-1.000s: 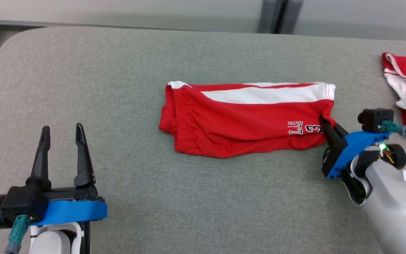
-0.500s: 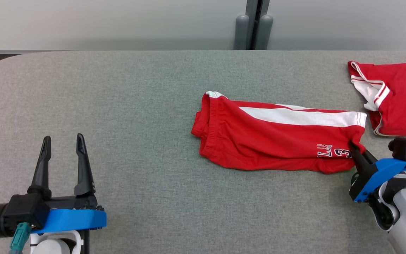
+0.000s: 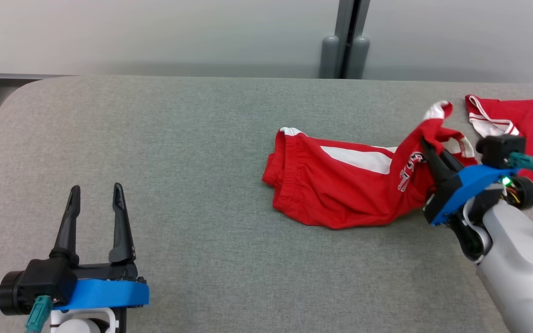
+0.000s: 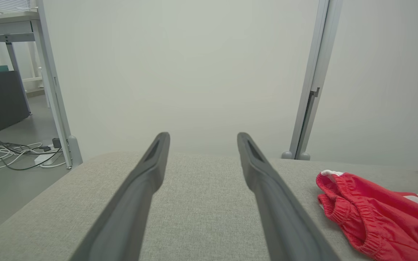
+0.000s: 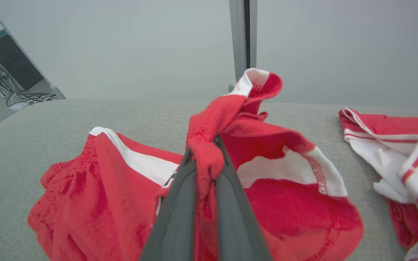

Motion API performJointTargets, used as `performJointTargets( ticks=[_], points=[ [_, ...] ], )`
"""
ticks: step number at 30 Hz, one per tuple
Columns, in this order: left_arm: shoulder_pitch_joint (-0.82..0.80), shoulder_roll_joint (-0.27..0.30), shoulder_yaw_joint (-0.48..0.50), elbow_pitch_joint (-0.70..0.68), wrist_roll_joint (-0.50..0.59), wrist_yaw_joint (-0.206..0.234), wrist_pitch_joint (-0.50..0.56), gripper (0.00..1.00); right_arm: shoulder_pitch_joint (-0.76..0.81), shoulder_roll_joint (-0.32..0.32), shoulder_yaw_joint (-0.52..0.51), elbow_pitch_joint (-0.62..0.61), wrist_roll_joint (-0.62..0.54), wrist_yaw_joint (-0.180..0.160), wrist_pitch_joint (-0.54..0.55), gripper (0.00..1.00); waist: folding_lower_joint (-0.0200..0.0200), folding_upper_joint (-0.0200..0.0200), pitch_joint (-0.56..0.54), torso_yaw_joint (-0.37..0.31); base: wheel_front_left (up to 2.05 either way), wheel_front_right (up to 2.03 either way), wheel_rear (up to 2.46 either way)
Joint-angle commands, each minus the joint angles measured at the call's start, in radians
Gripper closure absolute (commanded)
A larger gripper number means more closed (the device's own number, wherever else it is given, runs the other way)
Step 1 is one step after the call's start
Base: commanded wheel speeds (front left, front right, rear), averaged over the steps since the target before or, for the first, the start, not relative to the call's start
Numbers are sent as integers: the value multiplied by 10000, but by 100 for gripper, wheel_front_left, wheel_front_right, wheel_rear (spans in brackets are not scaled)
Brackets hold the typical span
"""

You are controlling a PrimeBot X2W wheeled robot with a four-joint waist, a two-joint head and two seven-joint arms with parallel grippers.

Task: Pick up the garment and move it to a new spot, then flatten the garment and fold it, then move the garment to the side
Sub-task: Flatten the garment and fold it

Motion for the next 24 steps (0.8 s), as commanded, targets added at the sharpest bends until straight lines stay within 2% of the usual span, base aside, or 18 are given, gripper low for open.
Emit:
performJointTargets(
  ticks=[1,13,23,24],
  points=[
    [39,2,-12,25,17,-56,-45,0,-231,140,55,-79,-122,1,81,100,0,-1,-6,84,0,0,0],
    [15,-75,-100,80,-73,-81,-45,0,-913,1127,646,-201,-797,1,610,100,0,-1,-33,696,0,0,0],
    [-225,-109,-355,109,-151,-27,-45,0,-794,2014,1293,460,-1120,1,710,100,0,-1,168,1177,0,0,0],
    [-241,-110,-370,115,-167,-19,-45,0,-776,2076,1338,514,-1123,1,670,77,0,-1,193,1203,0,0,0]
  ],
)
